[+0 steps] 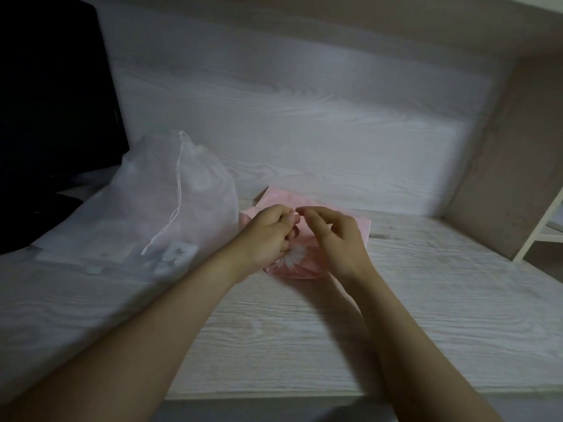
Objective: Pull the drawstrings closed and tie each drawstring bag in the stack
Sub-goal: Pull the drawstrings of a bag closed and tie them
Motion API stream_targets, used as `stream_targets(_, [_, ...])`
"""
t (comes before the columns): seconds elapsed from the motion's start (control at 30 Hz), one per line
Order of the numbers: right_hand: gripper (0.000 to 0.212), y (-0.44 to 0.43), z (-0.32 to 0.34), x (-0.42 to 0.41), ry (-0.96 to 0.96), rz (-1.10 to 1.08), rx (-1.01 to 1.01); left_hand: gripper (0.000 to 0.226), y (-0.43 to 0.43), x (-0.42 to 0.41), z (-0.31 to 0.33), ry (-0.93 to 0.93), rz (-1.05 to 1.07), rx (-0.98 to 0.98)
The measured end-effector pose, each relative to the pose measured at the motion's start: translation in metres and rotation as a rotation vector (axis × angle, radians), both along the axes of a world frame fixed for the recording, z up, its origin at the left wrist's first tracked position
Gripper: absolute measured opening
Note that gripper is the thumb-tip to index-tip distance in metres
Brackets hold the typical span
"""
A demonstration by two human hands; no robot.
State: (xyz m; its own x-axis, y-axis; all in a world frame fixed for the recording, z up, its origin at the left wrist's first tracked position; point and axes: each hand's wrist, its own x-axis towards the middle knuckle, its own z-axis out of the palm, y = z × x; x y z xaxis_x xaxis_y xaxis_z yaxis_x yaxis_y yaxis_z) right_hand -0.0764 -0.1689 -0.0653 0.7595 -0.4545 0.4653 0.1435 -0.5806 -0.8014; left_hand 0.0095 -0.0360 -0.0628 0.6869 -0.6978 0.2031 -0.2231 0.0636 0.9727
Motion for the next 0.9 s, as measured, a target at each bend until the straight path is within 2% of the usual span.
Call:
stream_targets(0.1, [0.017, -0.001, -0.001, -0.001, -0.072, 0.039, -0.078, 0.027, 0.000, -0.003, 0.000, -0.082, 0.031, 0.003])
stream_targets(0.23, [0.008, -0.003, -0.003, 0.000, -0.148, -0.057, -0.211, 0.021, 0.001, -0.002, -0.003, -0.228, 0.062, 0.061])
stream_targets(0.3, [0.005, 0.000, 0.000, -0.003, -0.170, -0.081, -0.240, 0.022, 0.002, -0.001, -0.003, -0.233, 0.067, 0.076])
stream_targets(0.5, [0.014, 0.003, 0.003, -0.004, -0.153, -0.132, 0.030, 0.018, 0.003, 0.002, -0.001, -0.169, 0.021, 0.061])
stream_targets(0.67, [0.013, 0.000, 0.000, -0.001, -0.103, -0.155, 0.049, 0.015, 0.011, 0.008, 0.000, -0.129, -0.046, 0.055])
stream_targets(0.8, [0.008, -0.002, -0.006, 0.001, -0.111, -0.195, -0.145, 0.014, 0.017, 0.006, 0.005, -0.149, -0.063, 0.074])
stream_targets(0.9, [0.010, -0.001, -0.009, -0.002, -0.107, -0.198, -0.356, 0.015, 0.016, 0.005, 0.008, -0.213, 0.031, 0.107])
